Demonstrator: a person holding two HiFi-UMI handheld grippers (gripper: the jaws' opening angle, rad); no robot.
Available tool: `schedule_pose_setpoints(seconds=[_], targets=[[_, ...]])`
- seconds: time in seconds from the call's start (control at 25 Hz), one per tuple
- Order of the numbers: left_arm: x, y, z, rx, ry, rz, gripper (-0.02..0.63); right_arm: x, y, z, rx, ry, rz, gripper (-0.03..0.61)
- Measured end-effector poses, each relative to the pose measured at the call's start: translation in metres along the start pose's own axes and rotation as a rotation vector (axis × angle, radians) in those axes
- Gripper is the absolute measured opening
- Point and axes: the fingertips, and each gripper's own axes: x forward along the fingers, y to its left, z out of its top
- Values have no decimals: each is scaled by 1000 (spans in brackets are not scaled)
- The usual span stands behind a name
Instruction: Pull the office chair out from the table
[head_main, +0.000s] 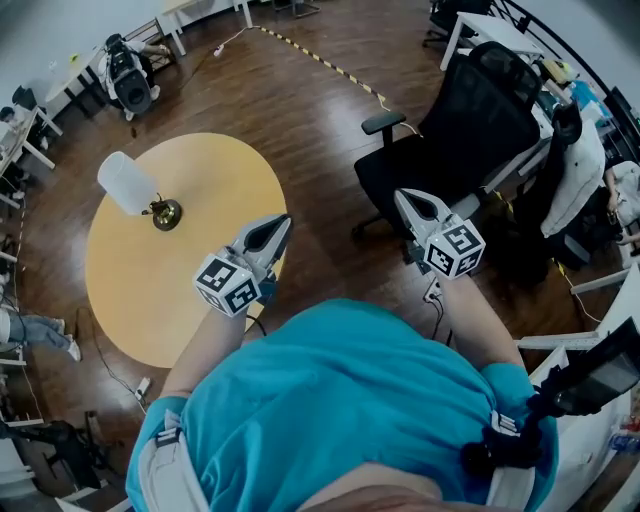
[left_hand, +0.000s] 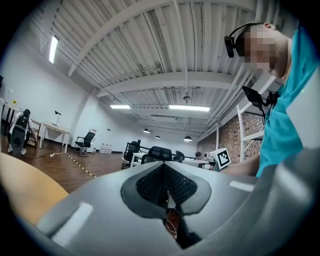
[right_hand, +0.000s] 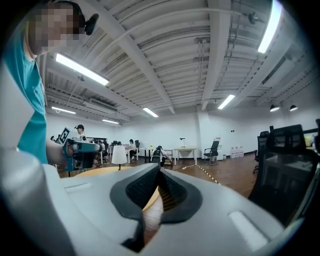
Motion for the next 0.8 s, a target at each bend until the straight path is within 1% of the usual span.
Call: schedule_pose_setpoints(seconds=[0.08,0.24,0.36,0.48,0.56,0.68,0.8], targets=[[0,-24,-10,-2,12,-6,23,-22,12,-4,-2,1,2,2],[5,-77,-35,20,51,-16,23,-61,32,-20,14,1,23,2],[-10,-112,-51,16,57,-17,23,-83,60,-34,33,3,52,2],[-35,-139,-63,26,73,-8,24,-98,94,-42,20,1,86,2],[-57,-152,-66,39,69,-3,23,-106,121,-47,8,3,104,2],[-99,-167,-64,42,52,7,24,-114,166,-52,-6,8,126,2],[-140,-178,-54,38,48,0,23,-113,214,-49,-11,-4,134,2]])
